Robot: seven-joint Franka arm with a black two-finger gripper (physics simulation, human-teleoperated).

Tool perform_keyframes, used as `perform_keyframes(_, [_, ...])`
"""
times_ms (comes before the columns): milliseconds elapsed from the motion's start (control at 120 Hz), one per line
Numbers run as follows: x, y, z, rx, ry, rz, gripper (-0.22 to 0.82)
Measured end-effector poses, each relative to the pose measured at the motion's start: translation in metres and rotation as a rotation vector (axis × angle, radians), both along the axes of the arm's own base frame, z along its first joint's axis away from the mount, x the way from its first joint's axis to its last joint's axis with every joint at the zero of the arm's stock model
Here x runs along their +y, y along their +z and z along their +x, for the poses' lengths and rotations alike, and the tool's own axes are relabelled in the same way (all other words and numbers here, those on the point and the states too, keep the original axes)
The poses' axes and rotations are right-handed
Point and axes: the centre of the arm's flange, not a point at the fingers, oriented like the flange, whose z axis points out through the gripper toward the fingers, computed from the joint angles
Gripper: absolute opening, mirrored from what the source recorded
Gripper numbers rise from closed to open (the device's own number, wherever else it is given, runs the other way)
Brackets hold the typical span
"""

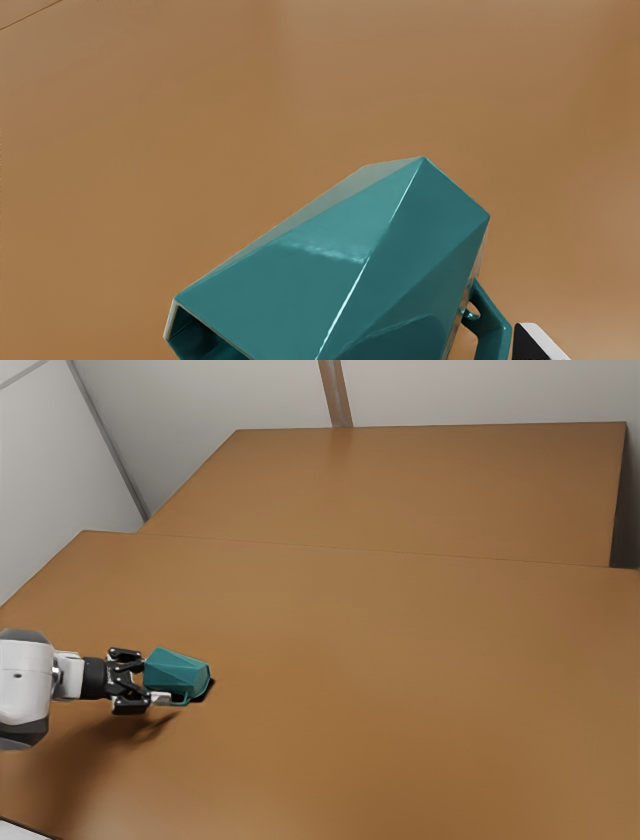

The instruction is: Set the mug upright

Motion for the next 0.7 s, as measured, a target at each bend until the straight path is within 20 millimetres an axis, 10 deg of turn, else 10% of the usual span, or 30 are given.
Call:
perform_keyframes(358, [-0.004, 0.015, 0.007, -0.058, -0.015, 0.013, -0.05])
perform_keyframes(700, [-0.016, 0.045, 0.029, -0.107, -0.065, 0.081, -0.16])
